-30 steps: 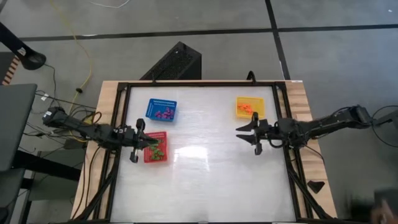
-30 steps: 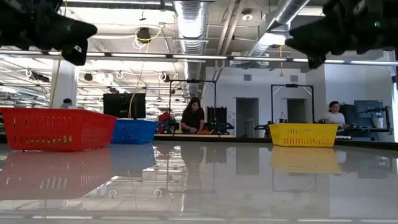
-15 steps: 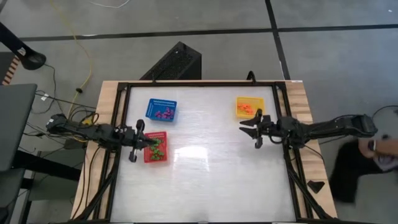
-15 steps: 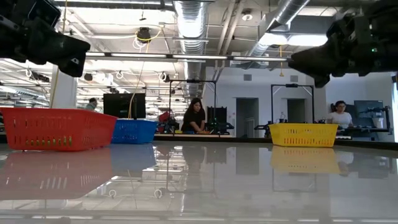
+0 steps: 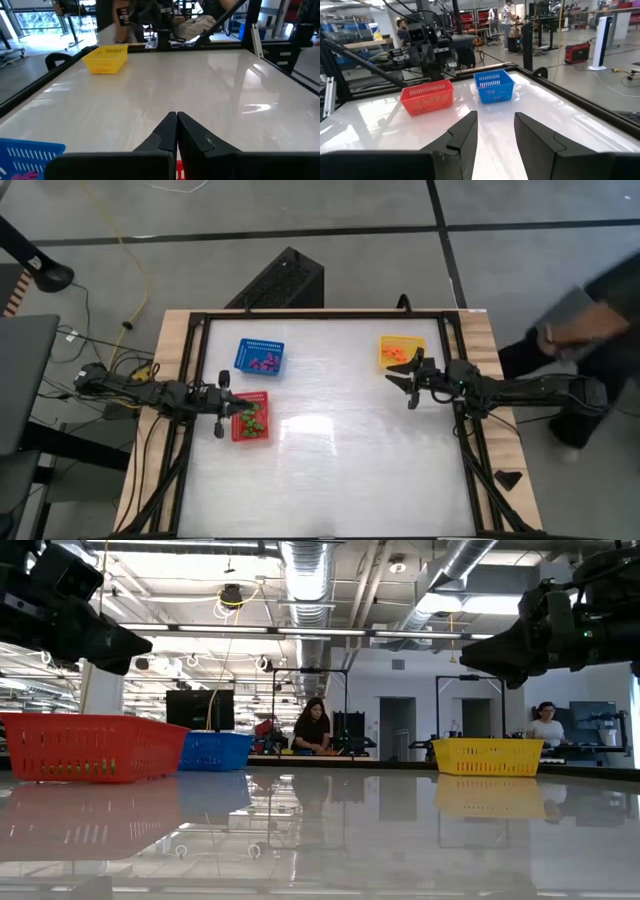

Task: Sort Halloween decoration
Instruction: Return to Home Position

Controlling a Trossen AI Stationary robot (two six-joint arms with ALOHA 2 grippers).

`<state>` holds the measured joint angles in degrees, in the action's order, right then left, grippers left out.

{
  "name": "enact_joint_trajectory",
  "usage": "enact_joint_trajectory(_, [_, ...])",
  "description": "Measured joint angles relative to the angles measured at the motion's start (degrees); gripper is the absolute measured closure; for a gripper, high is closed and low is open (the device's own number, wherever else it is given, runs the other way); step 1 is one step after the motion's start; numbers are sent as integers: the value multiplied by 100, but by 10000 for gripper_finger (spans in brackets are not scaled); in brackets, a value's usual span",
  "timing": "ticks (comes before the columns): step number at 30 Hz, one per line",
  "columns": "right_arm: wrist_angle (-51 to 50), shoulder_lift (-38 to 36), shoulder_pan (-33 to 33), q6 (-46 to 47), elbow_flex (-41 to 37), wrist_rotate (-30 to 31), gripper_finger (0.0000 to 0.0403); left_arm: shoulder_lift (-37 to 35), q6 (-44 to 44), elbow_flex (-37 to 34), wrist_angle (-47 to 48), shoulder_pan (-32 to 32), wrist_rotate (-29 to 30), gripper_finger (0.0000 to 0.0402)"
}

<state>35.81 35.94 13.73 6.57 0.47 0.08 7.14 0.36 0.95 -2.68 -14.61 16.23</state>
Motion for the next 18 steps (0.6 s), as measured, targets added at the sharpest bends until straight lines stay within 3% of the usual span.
enact_joint_trajectory(18, [-684,2,-2,-16,-4,7,243,-2,-56,18,62,0,61,402])
